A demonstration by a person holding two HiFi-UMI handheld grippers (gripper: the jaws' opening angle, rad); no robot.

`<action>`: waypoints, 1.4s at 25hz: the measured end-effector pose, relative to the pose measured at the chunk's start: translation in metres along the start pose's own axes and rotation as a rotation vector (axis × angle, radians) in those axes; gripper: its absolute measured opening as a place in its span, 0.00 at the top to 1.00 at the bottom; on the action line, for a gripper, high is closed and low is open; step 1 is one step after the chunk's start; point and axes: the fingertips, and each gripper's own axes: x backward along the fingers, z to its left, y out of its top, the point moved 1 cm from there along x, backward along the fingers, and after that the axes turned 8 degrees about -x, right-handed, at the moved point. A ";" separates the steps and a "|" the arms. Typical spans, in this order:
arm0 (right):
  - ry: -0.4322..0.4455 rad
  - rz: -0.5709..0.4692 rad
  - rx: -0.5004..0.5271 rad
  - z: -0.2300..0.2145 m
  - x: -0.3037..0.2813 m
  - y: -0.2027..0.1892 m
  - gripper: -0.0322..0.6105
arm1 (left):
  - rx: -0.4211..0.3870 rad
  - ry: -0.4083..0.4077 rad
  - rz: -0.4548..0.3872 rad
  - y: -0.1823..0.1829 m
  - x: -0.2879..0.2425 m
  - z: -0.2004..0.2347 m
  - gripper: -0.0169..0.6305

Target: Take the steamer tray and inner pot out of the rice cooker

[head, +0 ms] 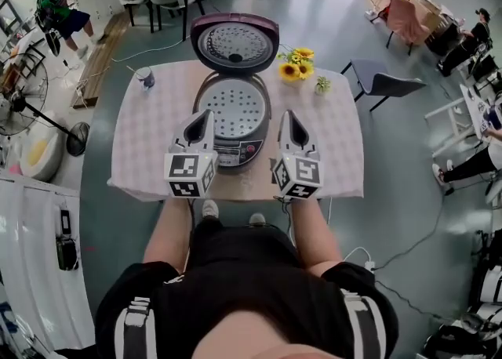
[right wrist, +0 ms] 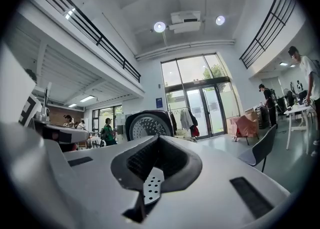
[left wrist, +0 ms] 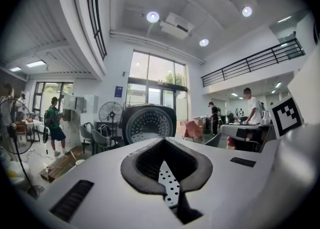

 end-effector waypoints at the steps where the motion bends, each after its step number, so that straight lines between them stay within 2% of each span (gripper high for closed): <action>1: -0.011 -0.005 -0.002 0.003 -0.004 0.000 0.95 | -0.005 -0.017 -0.005 0.002 -0.005 0.005 0.97; 6: -0.049 -0.033 0.015 0.026 -0.025 0.002 0.95 | -0.018 -0.085 -0.030 0.005 -0.024 0.032 0.97; 11: -0.076 -0.034 0.011 0.042 -0.049 -0.006 0.95 | -0.015 -0.120 -0.034 -0.002 -0.035 0.061 0.97; 18: -0.128 -0.032 0.025 0.045 -0.068 -0.013 0.95 | -0.023 -0.123 -0.024 -0.018 -0.050 0.095 0.97; 22: -0.122 -0.013 0.014 0.043 -0.076 -0.016 0.95 | -0.026 -0.133 -0.041 -0.021 -0.058 0.107 0.97; 23: -0.109 -0.002 0.002 0.043 -0.079 -0.019 0.95 | -0.011 -0.155 -0.040 -0.023 -0.060 0.107 0.94; 24: -0.089 0.012 -0.011 0.044 -0.083 -0.021 0.85 | 0.008 -0.184 -0.036 -0.024 -0.063 0.107 0.84; 25: -0.068 0.026 -0.021 0.045 -0.086 -0.024 0.71 | 0.027 -0.213 -0.031 -0.026 -0.067 0.106 0.65; 26: -0.055 0.041 -0.024 0.045 -0.090 -0.028 0.64 | 0.040 -0.234 -0.024 -0.029 -0.070 0.105 0.53; 28: -0.046 0.076 -0.012 0.044 -0.095 -0.035 0.55 | 0.040 -0.252 0.001 -0.035 -0.077 0.103 0.43; 30: -0.050 0.115 0.007 0.042 -0.100 -0.042 0.52 | 0.024 -0.259 0.036 -0.043 -0.082 0.101 0.40; 35: -0.075 0.226 0.045 0.036 -0.110 -0.057 0.50 | 0.022 -0.253 0.137 -0.062 -0.095 0.103 0.39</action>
